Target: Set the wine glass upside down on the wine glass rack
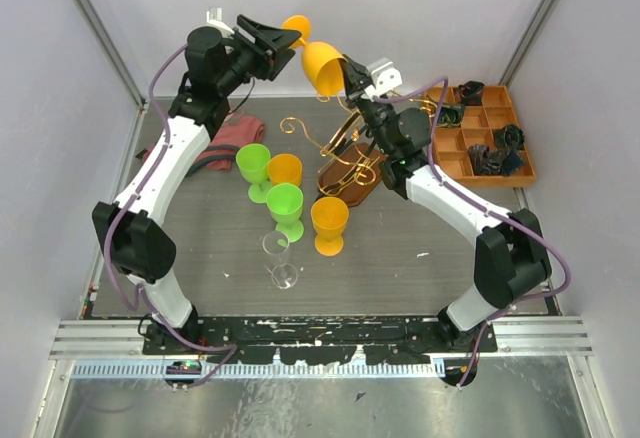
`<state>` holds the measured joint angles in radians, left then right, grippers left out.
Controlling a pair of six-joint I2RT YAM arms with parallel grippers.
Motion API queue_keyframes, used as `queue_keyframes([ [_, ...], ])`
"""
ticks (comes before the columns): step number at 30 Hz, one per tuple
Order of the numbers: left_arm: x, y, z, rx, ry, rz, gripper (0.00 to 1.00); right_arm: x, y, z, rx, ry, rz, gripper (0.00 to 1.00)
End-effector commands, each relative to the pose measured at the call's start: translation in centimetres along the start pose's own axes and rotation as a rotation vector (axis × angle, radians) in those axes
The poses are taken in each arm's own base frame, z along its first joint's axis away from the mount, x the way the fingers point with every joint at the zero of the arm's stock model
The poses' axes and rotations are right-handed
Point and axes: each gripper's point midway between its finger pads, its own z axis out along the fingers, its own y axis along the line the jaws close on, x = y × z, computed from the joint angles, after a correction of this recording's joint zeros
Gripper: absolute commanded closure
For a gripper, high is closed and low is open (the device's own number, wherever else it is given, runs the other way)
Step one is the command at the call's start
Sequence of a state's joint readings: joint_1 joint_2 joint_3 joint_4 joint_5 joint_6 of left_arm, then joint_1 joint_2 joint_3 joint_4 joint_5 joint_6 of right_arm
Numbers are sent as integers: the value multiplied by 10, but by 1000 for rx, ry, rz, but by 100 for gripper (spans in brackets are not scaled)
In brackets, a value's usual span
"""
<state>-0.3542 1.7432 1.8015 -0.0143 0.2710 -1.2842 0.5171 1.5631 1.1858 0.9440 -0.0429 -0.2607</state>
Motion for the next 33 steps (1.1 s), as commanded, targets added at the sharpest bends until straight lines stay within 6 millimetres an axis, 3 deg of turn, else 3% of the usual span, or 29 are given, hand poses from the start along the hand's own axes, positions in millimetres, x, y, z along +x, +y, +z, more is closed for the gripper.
queue_keyframes([
  [1,2,-9,2,23,21,9,39,-56,-6,12,28,-163,-12,99],
  [17,4,-9,10,34,40,10,42,-40,20,16,-49,-115,-19,99],
  [24,7,-10,9,39,61,8,53,-36,22,16,-34,-107,-17,99],
  [30,8,-8,11,37,70,10,73,-36,23,16,-35,-106,-17,96],
  [33,7,-8,13,35,71,10,79,-37,22,14,-33,-101,-30,87],
])
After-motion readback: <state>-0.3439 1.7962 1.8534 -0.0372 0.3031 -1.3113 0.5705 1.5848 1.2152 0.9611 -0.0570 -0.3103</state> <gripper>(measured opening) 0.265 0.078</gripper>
